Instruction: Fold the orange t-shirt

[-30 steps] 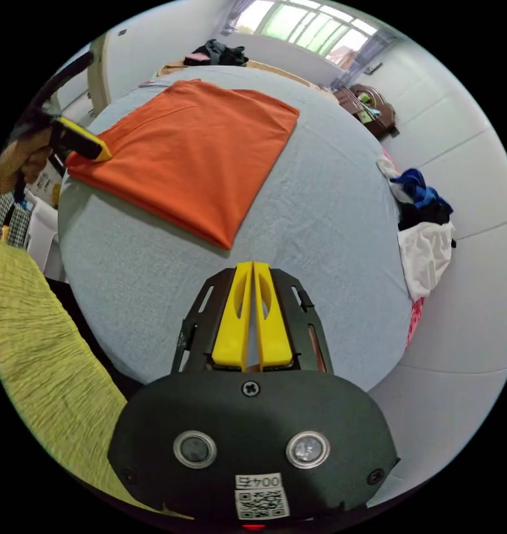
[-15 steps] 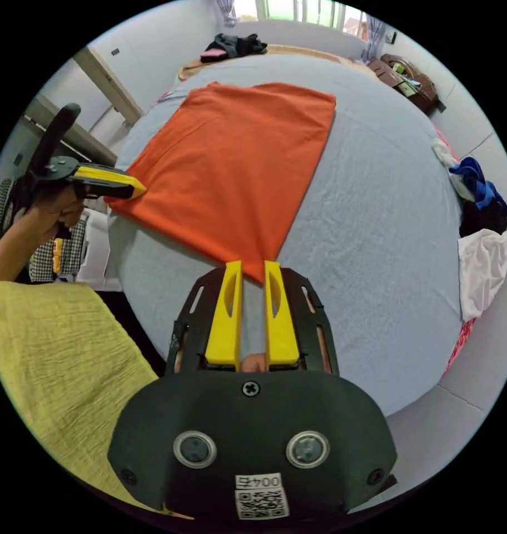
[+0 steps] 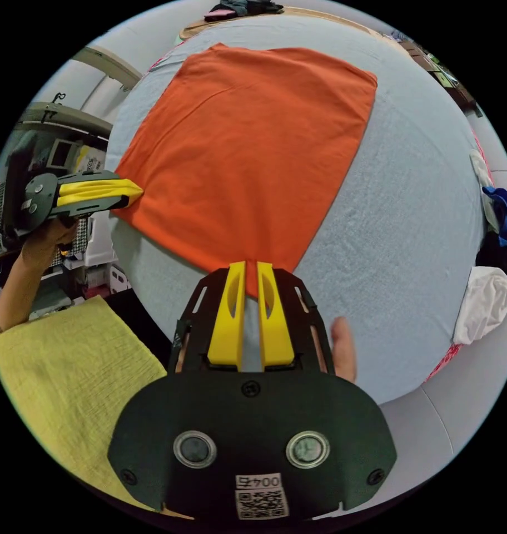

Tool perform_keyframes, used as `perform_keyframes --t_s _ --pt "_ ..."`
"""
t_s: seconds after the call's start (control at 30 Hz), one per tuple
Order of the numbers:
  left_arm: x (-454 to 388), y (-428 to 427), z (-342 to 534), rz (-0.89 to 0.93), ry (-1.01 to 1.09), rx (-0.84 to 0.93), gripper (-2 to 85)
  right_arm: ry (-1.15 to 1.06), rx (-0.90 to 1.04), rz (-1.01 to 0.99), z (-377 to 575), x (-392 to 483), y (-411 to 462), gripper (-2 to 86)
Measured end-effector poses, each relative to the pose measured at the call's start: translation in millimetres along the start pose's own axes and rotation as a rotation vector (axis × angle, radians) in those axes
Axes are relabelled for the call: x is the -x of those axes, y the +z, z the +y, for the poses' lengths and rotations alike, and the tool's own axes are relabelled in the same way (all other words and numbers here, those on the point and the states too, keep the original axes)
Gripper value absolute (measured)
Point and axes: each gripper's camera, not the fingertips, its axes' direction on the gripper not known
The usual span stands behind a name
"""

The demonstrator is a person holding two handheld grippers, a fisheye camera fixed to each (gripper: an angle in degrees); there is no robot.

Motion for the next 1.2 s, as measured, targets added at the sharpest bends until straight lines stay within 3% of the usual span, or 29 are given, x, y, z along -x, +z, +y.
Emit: perform_keyframes --t_s 0.43,0.7,1.2 --pt "-3 27 -9 -0.005 -0.032 0.037 0.3 -0.072 0.008 0.008 -29 -53 35 4.1" --pt "-31 46 -29 -0.152 -0.003 0.114 0.3 -0.073 0.048 -0.055 -44 -95 50 3.9" --pt "-16 71 -69 -0.093 -0.159 0.276 0.4 -0.167 -0.054 -0.123 -24 -166 70 3.0"
